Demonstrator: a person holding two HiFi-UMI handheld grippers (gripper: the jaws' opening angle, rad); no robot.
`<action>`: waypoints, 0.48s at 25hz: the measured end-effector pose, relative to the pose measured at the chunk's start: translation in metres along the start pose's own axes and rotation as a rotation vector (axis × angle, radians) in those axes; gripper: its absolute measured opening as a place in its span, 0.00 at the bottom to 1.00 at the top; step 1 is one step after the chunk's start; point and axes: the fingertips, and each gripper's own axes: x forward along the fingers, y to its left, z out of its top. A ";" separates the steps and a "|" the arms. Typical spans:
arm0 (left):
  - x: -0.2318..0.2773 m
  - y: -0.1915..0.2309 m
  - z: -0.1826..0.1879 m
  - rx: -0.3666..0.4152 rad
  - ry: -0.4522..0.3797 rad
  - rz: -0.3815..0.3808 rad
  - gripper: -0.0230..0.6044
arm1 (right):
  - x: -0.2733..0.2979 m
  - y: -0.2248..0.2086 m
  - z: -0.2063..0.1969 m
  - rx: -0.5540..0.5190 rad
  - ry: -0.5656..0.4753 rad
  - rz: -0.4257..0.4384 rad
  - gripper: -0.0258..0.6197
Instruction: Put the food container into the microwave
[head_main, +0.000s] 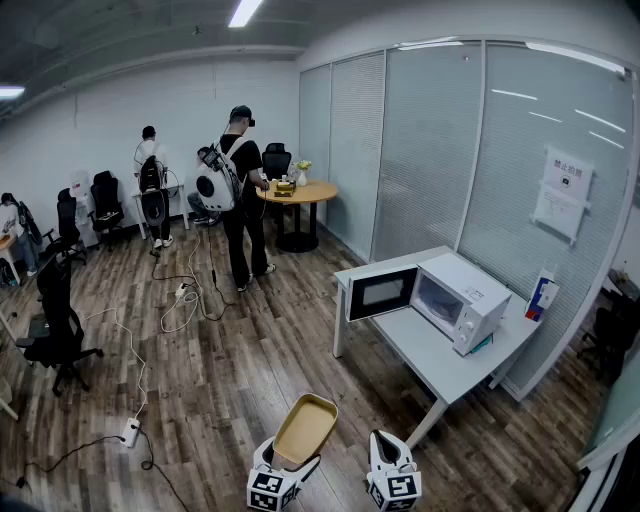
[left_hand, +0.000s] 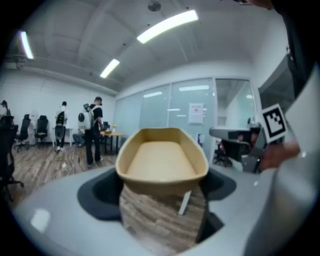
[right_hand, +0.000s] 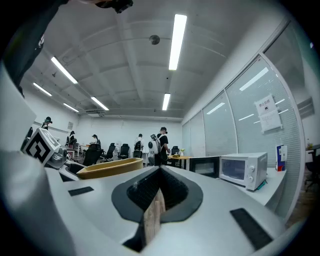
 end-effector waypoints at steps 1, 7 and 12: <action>-0.002 0.005 0.002 0.007 -0.006 -0.001 0.79 | 0.003 0.005 0.003 -0.005 -0.006 0.000 0.05; -0.017 0.025 0.014 0.014 -0.051 -0.027 0.79 | 0.017 0.034 0.022 -0.035 -0.037 -0.001 0.05; -0.036 0.040 0.008 -0.005 -0.046 -0.034 0.79 | 0.017 0.059 0.025 -0.033 -0.045 -0.009 0.05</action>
